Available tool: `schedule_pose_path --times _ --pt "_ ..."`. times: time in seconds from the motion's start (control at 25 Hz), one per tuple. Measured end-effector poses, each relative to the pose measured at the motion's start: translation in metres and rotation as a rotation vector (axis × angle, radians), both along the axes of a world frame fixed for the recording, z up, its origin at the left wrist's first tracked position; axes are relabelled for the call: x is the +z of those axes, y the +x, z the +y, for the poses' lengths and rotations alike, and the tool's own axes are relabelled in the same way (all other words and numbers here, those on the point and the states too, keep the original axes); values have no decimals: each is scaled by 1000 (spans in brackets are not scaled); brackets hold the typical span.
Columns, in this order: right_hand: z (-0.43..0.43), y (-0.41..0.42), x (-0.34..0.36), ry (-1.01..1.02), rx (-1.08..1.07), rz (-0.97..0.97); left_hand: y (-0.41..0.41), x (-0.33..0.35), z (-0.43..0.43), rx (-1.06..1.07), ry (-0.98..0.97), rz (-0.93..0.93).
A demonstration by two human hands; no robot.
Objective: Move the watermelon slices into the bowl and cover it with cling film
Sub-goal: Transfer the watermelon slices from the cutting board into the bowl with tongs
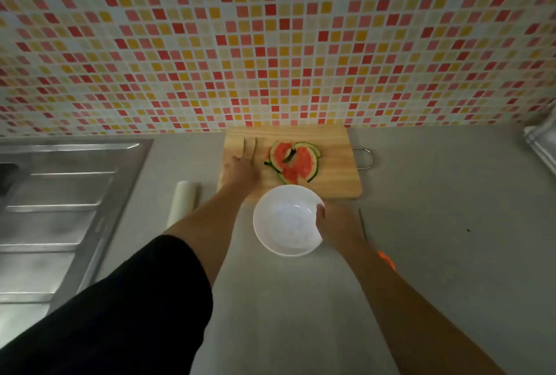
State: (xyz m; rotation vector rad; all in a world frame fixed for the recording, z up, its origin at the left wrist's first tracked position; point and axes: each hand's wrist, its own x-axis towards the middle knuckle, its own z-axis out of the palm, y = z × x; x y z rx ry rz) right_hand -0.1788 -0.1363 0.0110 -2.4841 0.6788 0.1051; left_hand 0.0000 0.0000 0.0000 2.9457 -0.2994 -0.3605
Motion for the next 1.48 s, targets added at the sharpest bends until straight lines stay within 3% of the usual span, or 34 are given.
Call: schedule_pose_path --times 0.2,0.44,0.72,0.96,1.24,1.4,1.48 --pt "-1 0 -4 -17 3 -13 7 6 11 15 -57 33" --pt "-4 0 -14 -69 -8 -28 4 23 49 47 -408 67" --pt "-8 -3 -15 -87 -3 -67 -9 30 69 115 -348 254" --pt "-8 -4 -14 -124 10 -55 -14 28 43 164 -540 375" --pt "-8 -9 -20 87 -35 -137 -10 28 41 251 -639 347" --pt "-7 -10 -22 184 -102 -145 -10 45 55 124 -604 190" --pt "-6 -11 -20 219 -136 -134 -15 62 68 7 -566 198"
